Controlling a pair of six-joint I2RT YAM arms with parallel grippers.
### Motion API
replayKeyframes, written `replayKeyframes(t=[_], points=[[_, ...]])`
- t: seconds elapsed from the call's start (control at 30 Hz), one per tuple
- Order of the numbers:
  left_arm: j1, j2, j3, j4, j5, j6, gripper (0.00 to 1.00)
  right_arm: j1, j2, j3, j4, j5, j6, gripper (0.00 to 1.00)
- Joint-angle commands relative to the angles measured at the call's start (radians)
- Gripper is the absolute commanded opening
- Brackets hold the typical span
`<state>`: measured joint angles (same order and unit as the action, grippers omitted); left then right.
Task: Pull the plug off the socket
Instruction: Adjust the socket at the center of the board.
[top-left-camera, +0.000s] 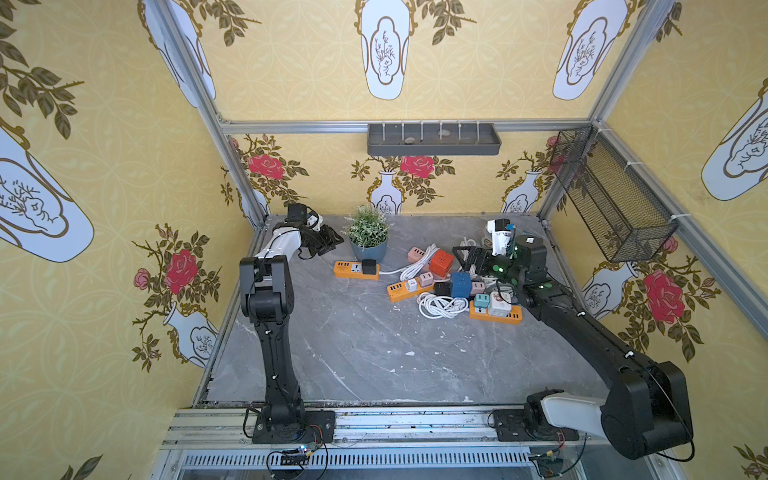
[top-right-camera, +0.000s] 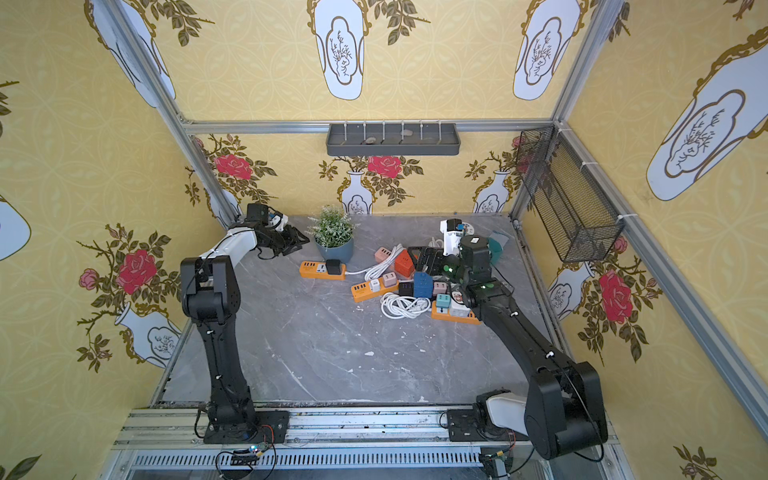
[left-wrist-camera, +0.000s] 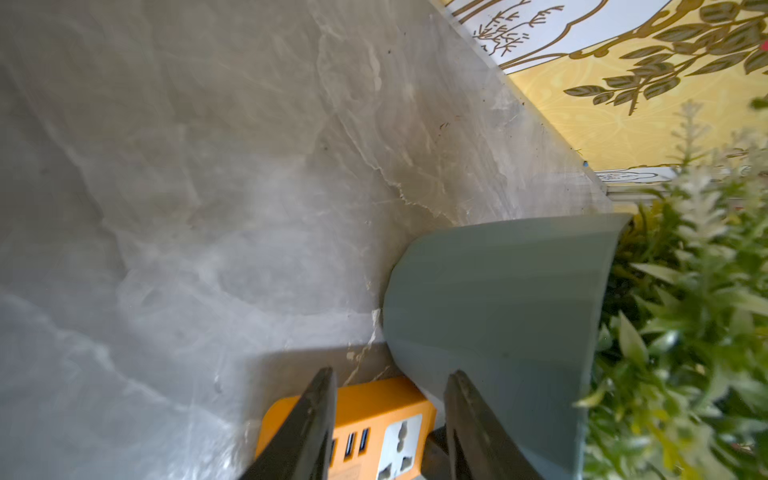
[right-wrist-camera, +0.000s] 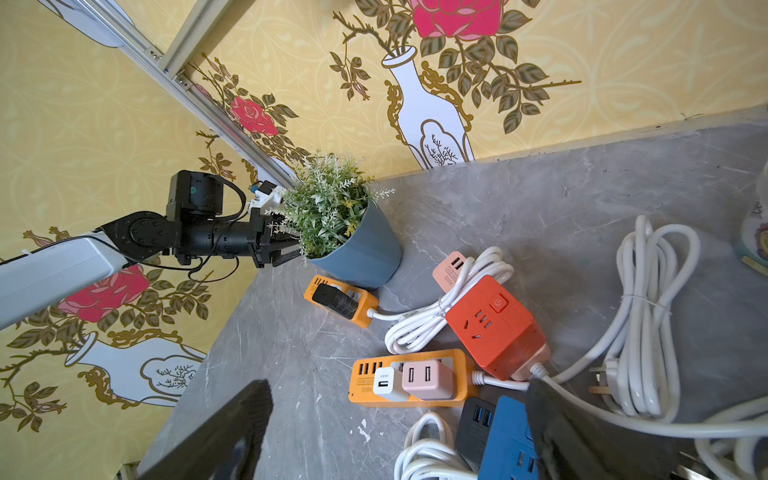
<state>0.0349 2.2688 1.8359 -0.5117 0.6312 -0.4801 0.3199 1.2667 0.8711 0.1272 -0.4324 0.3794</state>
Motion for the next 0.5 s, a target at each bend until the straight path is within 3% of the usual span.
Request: replayKeyframes(t=[0.0, 0.27, 0.47], points=[[-0.010, 0.056, 0.043, -0.047, 0.057, 0.002, 0.46, 0.000, 0.013, 0.011, 0.005, 0.003, -0.013, 0.98], [-0.024, 0.101, -0.016, -0.090, 0.148, 0.053, 0.45, -0.002, 0.042, 0.014, 0.016, -0.016, -0.010, 0.98], [-0.029, -0.035, -0.192, -0.105, 0.156, 0.104, 0.45, -0.009, 0.042, 0.002, 0.020, -0.031, -0.012, 0.98]])
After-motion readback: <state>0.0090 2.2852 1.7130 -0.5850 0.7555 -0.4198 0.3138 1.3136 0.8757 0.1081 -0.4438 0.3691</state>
